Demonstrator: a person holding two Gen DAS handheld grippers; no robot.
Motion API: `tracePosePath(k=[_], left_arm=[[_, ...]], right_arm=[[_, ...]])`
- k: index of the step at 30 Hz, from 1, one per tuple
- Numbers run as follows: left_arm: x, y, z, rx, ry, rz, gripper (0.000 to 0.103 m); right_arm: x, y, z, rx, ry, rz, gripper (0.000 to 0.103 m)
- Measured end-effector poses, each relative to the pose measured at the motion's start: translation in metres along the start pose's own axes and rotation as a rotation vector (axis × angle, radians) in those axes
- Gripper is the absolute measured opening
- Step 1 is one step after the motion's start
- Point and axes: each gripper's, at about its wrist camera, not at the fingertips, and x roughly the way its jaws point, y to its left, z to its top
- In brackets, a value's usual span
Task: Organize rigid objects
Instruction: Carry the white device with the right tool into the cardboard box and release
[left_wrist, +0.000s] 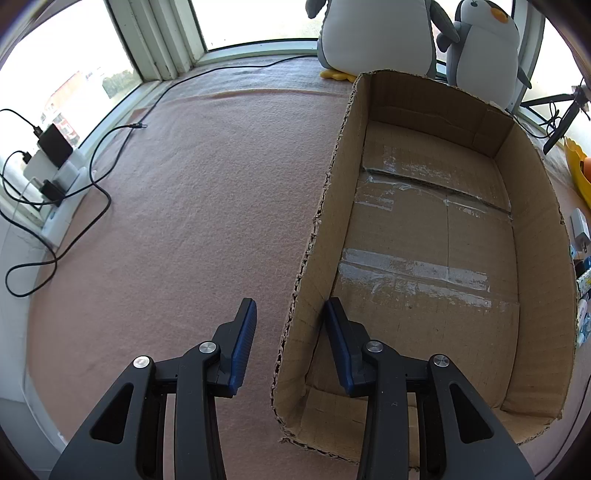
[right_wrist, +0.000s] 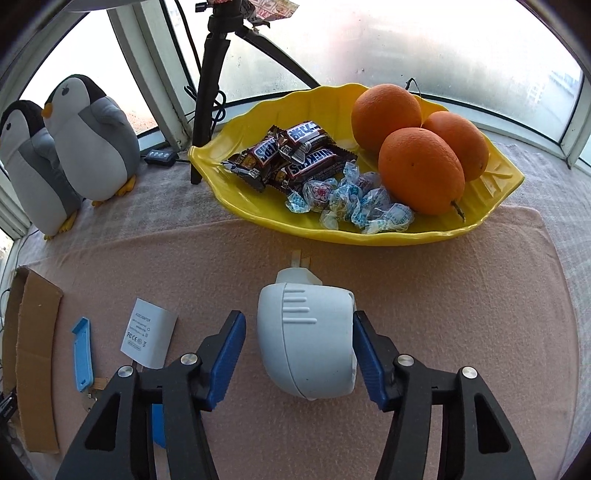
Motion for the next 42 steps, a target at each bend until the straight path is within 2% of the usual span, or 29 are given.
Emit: tracePosePath(k=[1, 13, 23, 33, 42], left_arm=[[0.0, 0.0, 0.0, -0.001, 0.0, 0.0, 0.037], [0.0, 0.0, 0.0, -0.003, -0.001, -0.002, 0.037], [0.0, 0.001, 0.0, -0.011, -0.003, -0.016, 0.037], [0.001, 0.003, -0.001, -0.02, -0.007, -0.03, 0.037], [0.0, 0.002, -0.002, -0.023, -0.018, -0.026, 0.037]], right_arm=[[0.002, 0.0, 0.0, -0.007, 0.007, -0.015, 0.045], [-0.007, 0.002, -0.01, -0.006, -0.005, 0.014, 0.044], [-0.055, 0.03, -0.026, -0.044, -0.076, 0.072, 0.044], [-0.122, 0.118, -0.04, -0.203, -0.155, 0.227, 0.044], [-0.148, 0.217, -0.069, -0.381, -0.162, 0.367, 0.044]])
